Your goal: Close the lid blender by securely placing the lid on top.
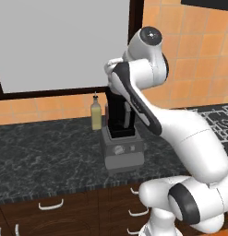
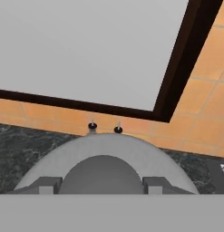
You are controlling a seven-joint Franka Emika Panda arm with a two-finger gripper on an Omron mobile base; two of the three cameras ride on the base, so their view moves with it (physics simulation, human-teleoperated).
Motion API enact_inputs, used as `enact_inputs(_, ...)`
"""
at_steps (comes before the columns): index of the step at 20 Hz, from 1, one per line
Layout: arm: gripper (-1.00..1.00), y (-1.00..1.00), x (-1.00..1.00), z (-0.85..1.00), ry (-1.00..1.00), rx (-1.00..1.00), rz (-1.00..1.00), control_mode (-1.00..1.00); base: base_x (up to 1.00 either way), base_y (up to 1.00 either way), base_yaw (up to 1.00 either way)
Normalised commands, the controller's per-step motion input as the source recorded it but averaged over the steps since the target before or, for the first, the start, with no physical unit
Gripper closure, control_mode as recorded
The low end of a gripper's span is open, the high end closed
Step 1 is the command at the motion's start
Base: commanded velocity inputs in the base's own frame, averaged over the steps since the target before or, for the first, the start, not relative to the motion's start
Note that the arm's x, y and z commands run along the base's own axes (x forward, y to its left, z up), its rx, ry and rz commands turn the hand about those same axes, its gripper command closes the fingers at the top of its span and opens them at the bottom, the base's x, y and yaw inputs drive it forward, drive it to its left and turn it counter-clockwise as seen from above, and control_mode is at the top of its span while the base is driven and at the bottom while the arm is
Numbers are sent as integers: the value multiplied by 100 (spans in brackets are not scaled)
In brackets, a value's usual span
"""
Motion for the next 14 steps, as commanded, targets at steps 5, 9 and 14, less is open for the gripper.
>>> enact_inputs(5,100,12,50,0,0,1,0,-100,0,0,0)
enact_inputs(9,100,6,51,0,0,5,0,-100,0,0,0)
enact_inputs(14,100,1,37,0,0,5,0,-100,0,0,0)
